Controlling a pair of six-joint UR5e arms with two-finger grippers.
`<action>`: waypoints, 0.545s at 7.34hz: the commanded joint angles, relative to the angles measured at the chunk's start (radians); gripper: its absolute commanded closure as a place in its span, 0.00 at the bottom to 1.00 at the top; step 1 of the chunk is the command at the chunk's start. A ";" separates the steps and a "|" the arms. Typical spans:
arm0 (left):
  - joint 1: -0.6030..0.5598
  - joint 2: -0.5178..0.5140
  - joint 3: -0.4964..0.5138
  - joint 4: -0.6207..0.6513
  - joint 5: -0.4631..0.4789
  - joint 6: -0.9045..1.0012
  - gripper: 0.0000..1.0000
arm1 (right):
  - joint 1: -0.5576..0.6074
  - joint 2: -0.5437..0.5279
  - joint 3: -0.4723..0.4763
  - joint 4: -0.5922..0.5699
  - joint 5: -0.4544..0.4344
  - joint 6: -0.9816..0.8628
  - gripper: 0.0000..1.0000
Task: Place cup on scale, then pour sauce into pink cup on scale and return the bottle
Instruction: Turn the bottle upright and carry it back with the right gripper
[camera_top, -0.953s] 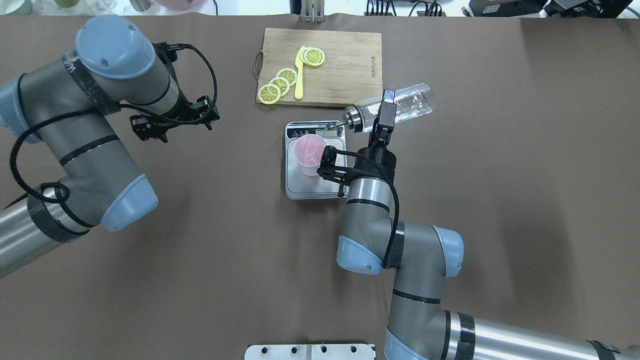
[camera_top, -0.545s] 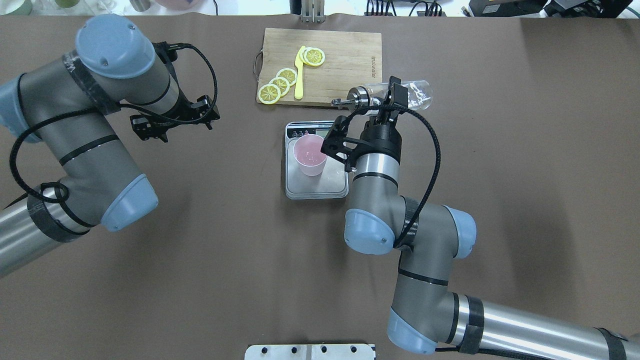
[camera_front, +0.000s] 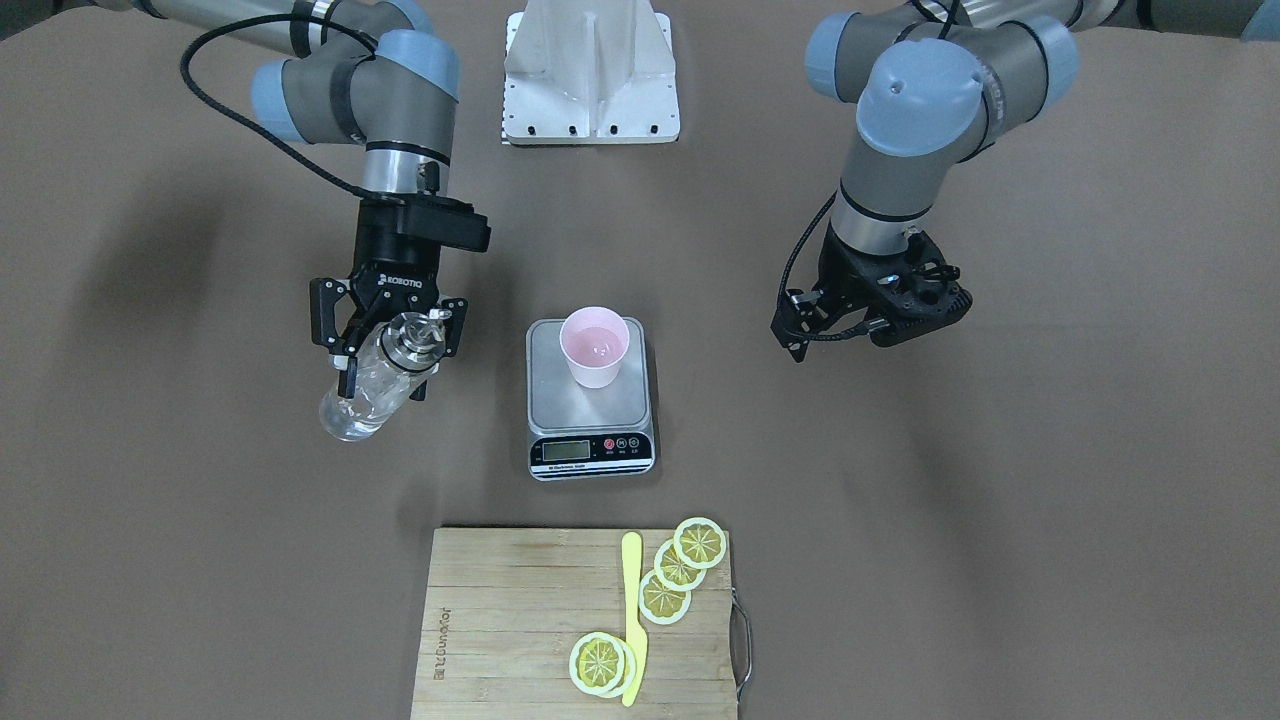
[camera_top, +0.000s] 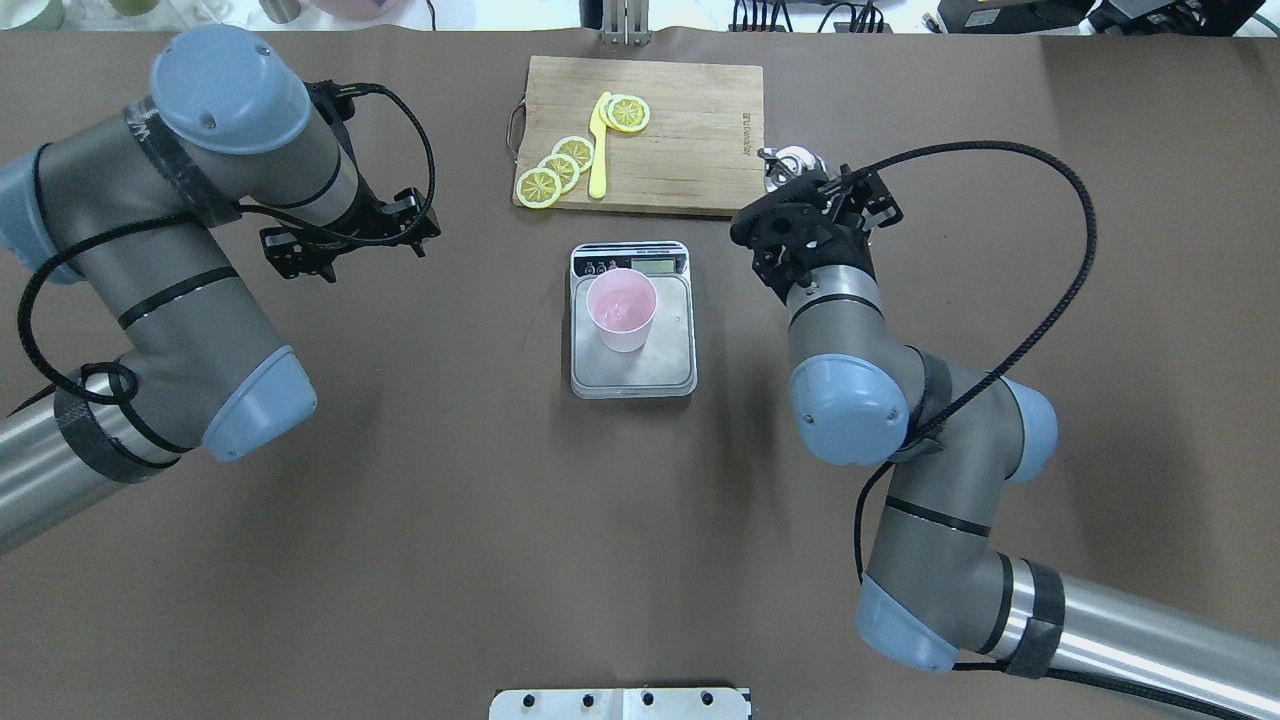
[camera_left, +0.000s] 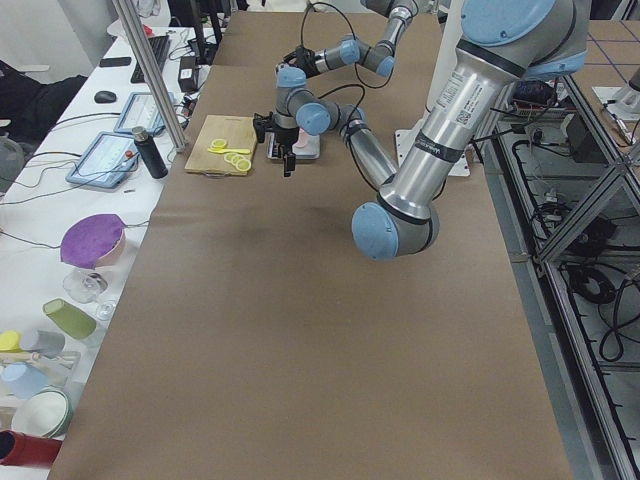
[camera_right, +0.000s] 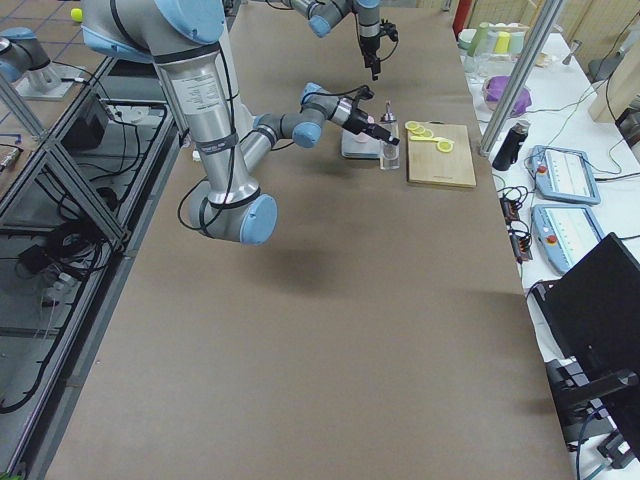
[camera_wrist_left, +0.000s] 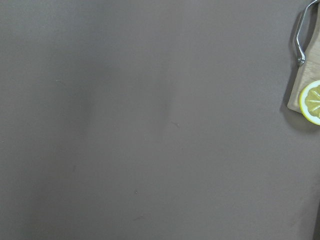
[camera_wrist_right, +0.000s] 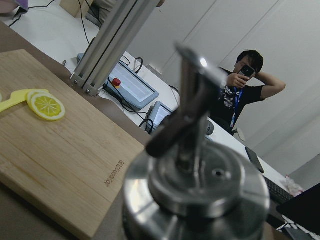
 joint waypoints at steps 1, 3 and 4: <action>0.000 0.000 -0.002 0.001 0.002 0.001 0.02 | 0.010 -0.124 -0.001 0.213 0.064 0.150 1.00; 0.000 0.000 -0.002 0.001 0.002 0.001 0.02 | 0.019 -0.128 -0.006 0.257 0.095 0.336 1.00; 0.000 0.000 -0.001 0.001 0.003 0.001 0.02 | 0.032 -0.119 -0.015 0.272 0.138 0.356 1.00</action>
